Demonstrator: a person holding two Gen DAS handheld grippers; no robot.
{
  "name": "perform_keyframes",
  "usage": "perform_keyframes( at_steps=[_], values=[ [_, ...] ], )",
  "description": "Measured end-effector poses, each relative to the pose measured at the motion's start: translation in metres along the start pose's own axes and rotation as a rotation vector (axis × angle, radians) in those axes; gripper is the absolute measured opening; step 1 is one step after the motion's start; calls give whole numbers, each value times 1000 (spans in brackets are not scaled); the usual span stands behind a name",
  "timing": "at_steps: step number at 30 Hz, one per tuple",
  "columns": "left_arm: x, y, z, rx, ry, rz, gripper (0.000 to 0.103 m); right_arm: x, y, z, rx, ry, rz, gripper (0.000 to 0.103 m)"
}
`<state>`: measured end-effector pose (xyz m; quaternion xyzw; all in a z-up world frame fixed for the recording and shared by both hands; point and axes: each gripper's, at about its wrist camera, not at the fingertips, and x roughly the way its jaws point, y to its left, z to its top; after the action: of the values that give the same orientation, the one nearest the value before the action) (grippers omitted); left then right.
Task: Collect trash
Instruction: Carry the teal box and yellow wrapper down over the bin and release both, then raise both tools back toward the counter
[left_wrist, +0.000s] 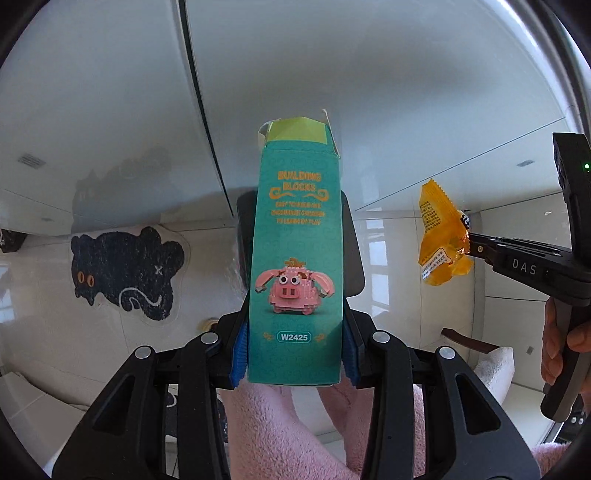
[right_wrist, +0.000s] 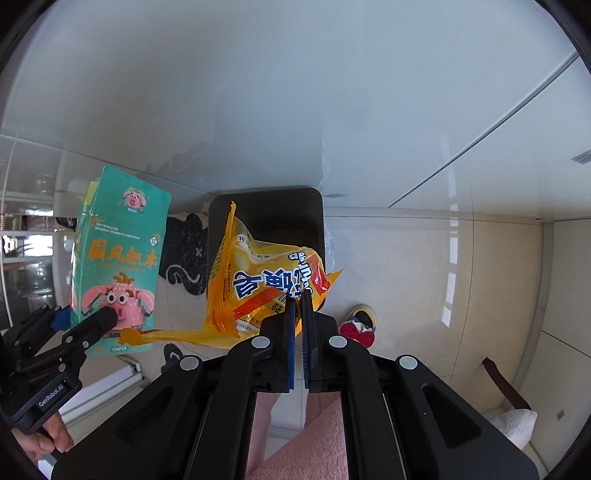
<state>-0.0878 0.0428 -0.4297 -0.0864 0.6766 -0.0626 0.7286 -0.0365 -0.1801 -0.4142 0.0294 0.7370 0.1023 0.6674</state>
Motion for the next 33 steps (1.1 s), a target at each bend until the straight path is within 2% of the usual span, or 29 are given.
perform_keyframes(
  at_steps=[4, 11, 17, 23, 26, 27, 28, 30, 32, 33],
  values=[
    [38, 12, 5, -15, 53, -23, 38, 37, -10, 8, 73, 47, 11, 5],
    [75, 12, 11, -34, 91, -63, 40, 74, -17, 16, 124, 101, 9, 5],
    [78, 16, 18, -35, 86, -57, 55, 91, -20, 20, 167, 123, 33, 5],
    [66, 24, 13, -37, 73, -22, 60, 113, -2, 24, 155, 148, 42, 11],
    [61, 33, 12, -49, 66, -7, 63, 118, 2, 25, 151, 150, 47, 30],
    [58, 34, 11, -53, 63, -2, 63, 117, 4, 25, 150, 147, 43, 41],
    [55, 37, 11, -59, 60, 1, 64, 116, 5, 25, 149, 141, 38, 47],
    [49, 43, 11, -71, 53, 4, 64, 114, 8, 25, 142, 135, 34, 50],
    [40, 44, 10, -80, 41, 6, 68, 106, 9, 25, 131, 127, 33, 61],
    [34, 43, 10, -84, 33, 6, 69, 99, 10, 23, 125, 115, 28, 72]
  ],
)
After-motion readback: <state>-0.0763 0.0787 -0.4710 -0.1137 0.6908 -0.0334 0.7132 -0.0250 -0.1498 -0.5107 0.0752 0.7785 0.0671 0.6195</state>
